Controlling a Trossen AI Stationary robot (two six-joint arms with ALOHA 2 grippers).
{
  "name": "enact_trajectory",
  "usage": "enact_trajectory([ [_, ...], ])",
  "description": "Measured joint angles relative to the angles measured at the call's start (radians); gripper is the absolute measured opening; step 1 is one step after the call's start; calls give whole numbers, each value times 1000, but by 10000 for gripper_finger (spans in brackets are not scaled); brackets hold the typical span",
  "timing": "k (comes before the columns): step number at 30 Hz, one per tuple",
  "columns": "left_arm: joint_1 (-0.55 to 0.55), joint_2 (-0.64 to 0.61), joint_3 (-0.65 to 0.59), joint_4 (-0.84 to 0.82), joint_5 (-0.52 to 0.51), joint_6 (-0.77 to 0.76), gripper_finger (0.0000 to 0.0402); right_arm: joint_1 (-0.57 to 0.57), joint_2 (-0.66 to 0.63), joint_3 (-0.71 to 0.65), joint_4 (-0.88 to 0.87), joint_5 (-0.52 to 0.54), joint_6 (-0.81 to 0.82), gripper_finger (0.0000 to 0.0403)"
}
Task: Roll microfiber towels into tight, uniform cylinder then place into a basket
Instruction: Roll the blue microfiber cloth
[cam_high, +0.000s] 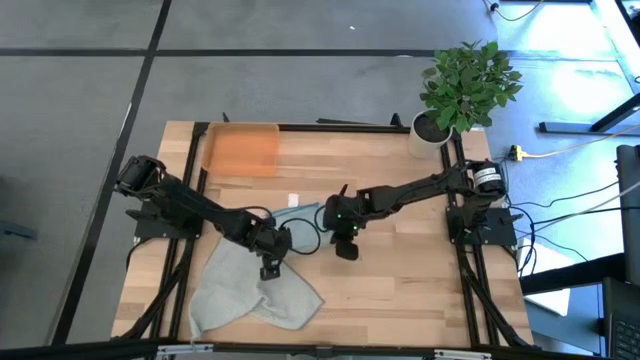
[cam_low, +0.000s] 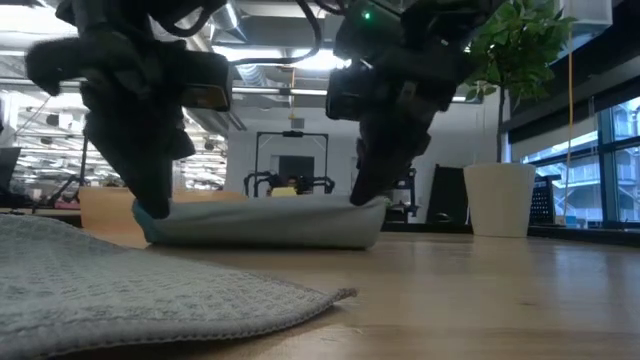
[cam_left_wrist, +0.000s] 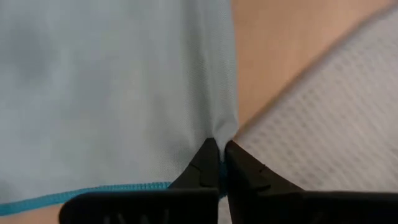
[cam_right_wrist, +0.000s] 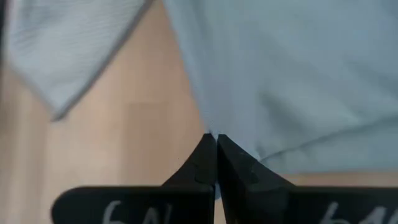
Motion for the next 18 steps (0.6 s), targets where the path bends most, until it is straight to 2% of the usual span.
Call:
enact_trajectory([
  [3,-13,0,1,5,46,0,0,24,0,0,2,-56,-6,4],
  [6,-28,0,3,8,80,21,0,49,0,2,9,-59,-12,4],
  [8,-33,-1,2,6,72,43,0,59,0,2,17,-20,10,4],
  [12,-36,0,-2,-26,-22,45,0,63,0,0,33,120,57,4],
  [18,-25,0,-2,-22,25,44,0,50,-1,0,42,220,93,4],
])
